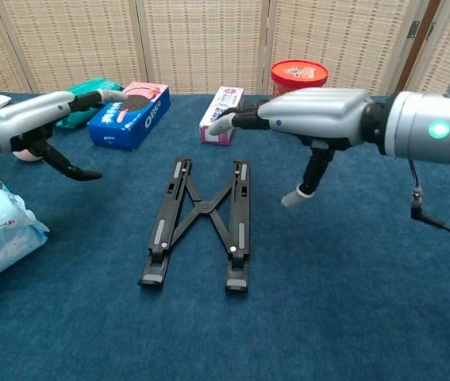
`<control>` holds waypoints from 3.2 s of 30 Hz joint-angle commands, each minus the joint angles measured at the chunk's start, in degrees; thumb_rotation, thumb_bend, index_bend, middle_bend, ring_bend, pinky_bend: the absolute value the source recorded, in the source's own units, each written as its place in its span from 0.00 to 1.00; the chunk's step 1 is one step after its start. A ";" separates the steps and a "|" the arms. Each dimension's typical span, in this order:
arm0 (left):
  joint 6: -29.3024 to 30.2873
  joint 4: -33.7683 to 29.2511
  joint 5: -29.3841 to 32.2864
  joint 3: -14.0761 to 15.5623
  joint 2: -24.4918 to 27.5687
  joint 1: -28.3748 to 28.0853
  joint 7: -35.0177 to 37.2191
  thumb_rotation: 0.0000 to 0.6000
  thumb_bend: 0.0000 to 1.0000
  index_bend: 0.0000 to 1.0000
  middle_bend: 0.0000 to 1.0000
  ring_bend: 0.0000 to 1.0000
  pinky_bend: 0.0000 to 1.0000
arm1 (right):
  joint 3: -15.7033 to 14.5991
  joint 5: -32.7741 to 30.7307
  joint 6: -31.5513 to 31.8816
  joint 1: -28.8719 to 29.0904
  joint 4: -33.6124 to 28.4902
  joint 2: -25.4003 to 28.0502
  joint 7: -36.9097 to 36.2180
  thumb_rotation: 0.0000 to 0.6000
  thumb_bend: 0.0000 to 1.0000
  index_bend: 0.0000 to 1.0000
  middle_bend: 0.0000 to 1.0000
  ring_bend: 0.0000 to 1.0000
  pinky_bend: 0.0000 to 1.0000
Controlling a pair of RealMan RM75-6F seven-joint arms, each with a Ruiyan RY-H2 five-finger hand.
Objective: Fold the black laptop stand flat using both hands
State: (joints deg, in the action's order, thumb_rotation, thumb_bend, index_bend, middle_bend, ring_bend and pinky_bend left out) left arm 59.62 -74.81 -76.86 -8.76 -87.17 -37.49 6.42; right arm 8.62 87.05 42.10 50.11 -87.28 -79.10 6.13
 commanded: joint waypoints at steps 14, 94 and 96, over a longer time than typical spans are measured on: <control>2.55 -2.05 1.87 -0.79 3.02 3.03 0.45 1.00 0.18 0.00 0.04 0.04 0.02 | -4.01 9.09 -13.47 15.95 10.67 -3.15 -12.02 1.00 0.00 0.00 0.00 0.00 0.00; 3.07 0.99 1.35 -1.44 2.72 5.86 5.95 1.00 0.18 0.00 0.00 0.04 0.02 | -20.58 17.84 -3.17 31.25 38.26 -19.43 -34.95 1.00 0.14 0.00 0.46 0.00 0.00; 3.09 1.09 1.32 -1.49 2.70 5.85 5.98 1.00 0.18 0.00 0.00 0.04 0.02 | -20.60 17.80 -2.96 31.18 38.31 -19.40 -34.97 1.00 0.14 0.00 0.46 0.00 0.00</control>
State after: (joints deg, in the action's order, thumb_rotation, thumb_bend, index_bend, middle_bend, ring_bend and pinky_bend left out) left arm 62.70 -73.72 -75.54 -10.24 -84.47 -31.64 12.41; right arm -11.98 104.86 39.13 81.31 -48.98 -98.50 -28.83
